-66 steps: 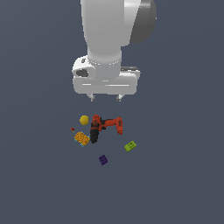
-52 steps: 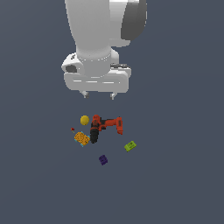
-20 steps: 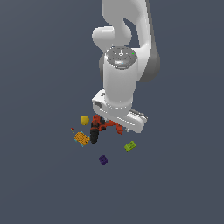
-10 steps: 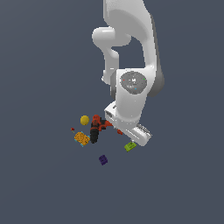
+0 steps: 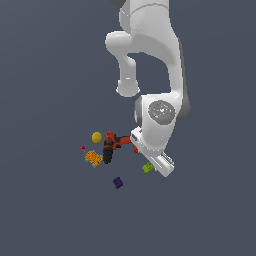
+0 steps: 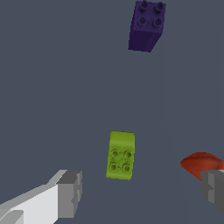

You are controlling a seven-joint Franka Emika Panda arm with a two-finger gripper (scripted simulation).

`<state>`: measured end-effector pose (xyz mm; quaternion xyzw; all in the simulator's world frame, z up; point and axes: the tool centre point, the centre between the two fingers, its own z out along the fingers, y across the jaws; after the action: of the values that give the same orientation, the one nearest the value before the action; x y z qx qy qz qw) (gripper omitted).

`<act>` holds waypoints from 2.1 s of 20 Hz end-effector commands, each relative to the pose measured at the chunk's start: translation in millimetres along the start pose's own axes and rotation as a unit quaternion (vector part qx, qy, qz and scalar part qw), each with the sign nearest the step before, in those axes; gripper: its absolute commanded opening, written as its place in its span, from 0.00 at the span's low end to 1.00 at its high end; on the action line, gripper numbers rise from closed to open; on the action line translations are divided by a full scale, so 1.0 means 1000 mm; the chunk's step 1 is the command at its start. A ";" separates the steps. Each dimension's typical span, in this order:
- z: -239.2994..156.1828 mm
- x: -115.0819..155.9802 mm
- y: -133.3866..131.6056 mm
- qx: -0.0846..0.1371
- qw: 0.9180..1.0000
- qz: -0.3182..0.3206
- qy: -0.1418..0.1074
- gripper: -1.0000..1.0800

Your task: Pick up a designated object from a clutter of objects.

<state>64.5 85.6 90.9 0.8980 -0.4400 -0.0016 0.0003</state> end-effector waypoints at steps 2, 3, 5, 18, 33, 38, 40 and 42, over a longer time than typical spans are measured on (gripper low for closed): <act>0.013 -0.005 -0.005 0.001 1.000 0.024 0.001 0.96; 0.016 -0.007 -0.005 0.001 1.000 0.029 0.001 0.96; 0.021 -0.009 -0.007 0.001 0.999 0.037 0.001 0.96; 0.036 -0.013 -0.009 0.001 0.999 0.048 0.001 0.96; 0.079 -0.013 -0.009 0.001 0.999 0.050 0.001 0.00; 0.079 -0.013 -0.009 0.001 0.999 0.050 0.001 0.00; 0.079 -0.013 -0.009 0.001 0.999 0.050 0.001 0.00; 0.071 -0.010 -0.014 0.007 0.999 0.050 0.004 0.00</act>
<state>68.9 102.0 19.7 0.8748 -0.4843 0.0053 -0.0044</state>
